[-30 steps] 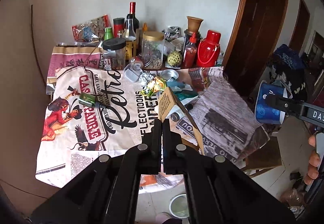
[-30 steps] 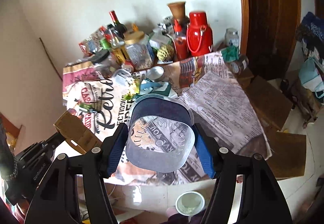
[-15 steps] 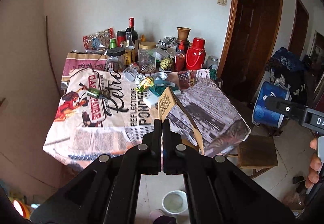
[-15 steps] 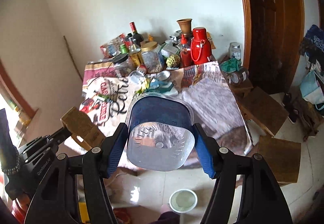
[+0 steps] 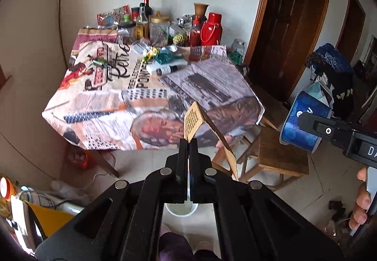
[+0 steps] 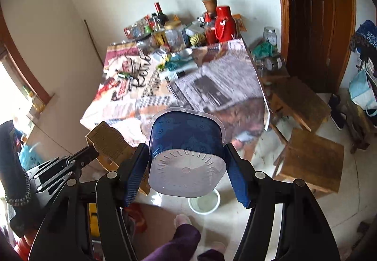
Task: Collect trash
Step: 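Carry cardboard in left tool while right tool carries cup down to white bucket, then open left tool over bucket while right tool opens, dropping cup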
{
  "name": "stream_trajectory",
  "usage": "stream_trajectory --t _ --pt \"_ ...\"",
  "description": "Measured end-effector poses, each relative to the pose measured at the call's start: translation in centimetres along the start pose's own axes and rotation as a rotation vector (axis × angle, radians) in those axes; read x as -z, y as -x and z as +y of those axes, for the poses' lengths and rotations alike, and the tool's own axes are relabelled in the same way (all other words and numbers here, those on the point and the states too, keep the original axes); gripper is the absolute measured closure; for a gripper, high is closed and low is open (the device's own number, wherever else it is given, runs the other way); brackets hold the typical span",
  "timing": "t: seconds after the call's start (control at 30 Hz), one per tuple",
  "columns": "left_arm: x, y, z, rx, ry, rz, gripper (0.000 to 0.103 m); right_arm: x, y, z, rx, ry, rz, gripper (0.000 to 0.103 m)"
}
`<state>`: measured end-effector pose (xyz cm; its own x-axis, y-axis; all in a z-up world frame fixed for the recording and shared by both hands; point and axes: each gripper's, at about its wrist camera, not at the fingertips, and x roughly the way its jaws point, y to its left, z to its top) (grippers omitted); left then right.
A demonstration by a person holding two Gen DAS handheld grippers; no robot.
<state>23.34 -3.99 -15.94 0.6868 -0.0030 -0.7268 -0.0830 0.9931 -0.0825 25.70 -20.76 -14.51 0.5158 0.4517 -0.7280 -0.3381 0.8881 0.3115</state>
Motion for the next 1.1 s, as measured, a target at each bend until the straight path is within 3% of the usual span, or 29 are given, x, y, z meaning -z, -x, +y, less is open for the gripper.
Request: stream_trajectory --t 0.13,0.37,0.83,1.1 --pt "1.9 -1.7 0.2 0.001 0.026 0.065 0.103 1.6 -1.6 -0.5 0.003 -0.007 0.053 0.042" --pt "5.8 -7.0 2.1 -0.007 0.038 0.188 0.103 4.4 -7.8 -0.7 0.003 -0.028 0.162 0.043" --pt "17.0 -24.5 8.3 -0.027 0.07 0.378 0.103 13.7 -24.6 -3.2 0.004 -0.146 0.32 0.043" --pt "24.6 -33.5 10.7 -0.017 0.096 0.449 0.103 19.6 -34.0 -4.8 0.031 -0.119 0.406 0.043"
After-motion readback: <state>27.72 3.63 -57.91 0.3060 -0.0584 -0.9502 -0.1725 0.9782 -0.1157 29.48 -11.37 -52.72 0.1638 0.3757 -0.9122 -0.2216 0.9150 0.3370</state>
